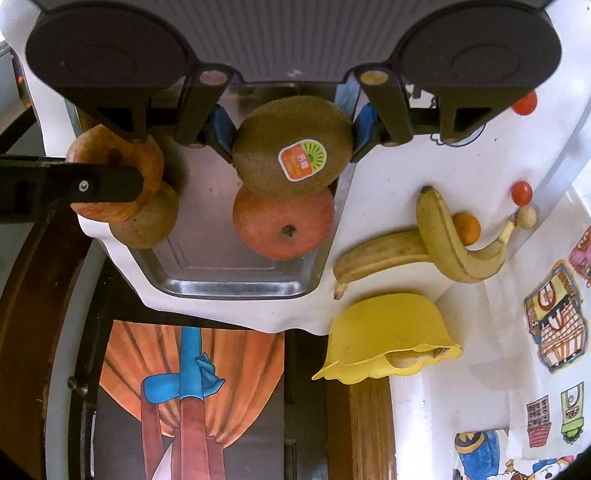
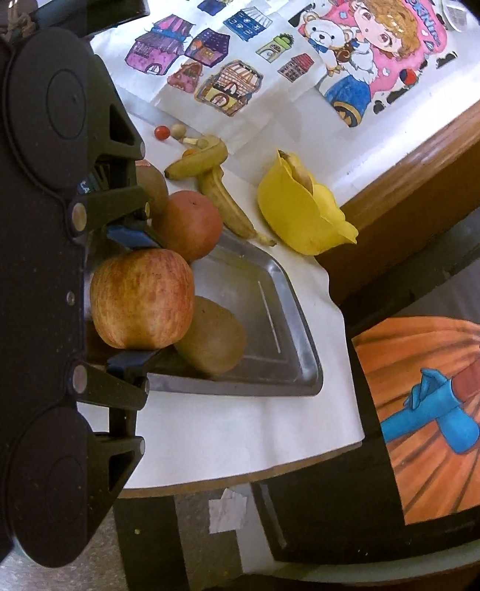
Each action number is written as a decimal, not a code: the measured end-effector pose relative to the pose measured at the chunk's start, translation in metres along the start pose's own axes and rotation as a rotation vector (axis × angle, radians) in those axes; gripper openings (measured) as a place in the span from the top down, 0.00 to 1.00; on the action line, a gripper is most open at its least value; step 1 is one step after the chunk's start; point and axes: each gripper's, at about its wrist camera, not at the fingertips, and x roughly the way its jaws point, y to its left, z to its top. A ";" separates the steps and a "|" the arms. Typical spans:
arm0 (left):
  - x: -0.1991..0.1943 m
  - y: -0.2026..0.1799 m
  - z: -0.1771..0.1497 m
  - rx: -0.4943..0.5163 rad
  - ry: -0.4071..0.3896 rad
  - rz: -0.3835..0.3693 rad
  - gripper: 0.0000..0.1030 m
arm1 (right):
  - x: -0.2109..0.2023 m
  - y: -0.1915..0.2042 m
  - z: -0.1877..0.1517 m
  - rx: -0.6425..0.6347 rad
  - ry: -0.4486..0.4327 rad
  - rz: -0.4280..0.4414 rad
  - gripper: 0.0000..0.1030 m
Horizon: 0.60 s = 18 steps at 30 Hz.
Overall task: Organize fruits
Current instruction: 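Carry the apple and kiwi over the steel tray and release both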
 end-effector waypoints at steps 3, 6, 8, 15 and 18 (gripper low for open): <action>0.005 -0.002 0.004 -0.005 -0.001 0.008 0.35 | 0.006 0.000 0.005 -0.015 0.002 0.013 0.45; 0.012 -0.004 0.010 -0.011 -0.005 0.016 0.35 | 0.013 -0.001 0.012 -0.026 0.001 0.024 0.45; 0.016 -0.005 0.012 -0.012 -0.009 0.020 0.35 | 0.017 -0.002 0.017 -0.037 0.000 0.030 0.45; 0.030 -0.008 0.020 -0.009 -0.023 0.035 0.35 | 0.032 -0.003 0.032 -0.083 -0.005 0.046 0.45; 0.036 -0.008 0.021 -0.010 -0.018 0.040 0.35 | 0.035 -0.004 0.035 -0.104 -0.010 0.039 0.45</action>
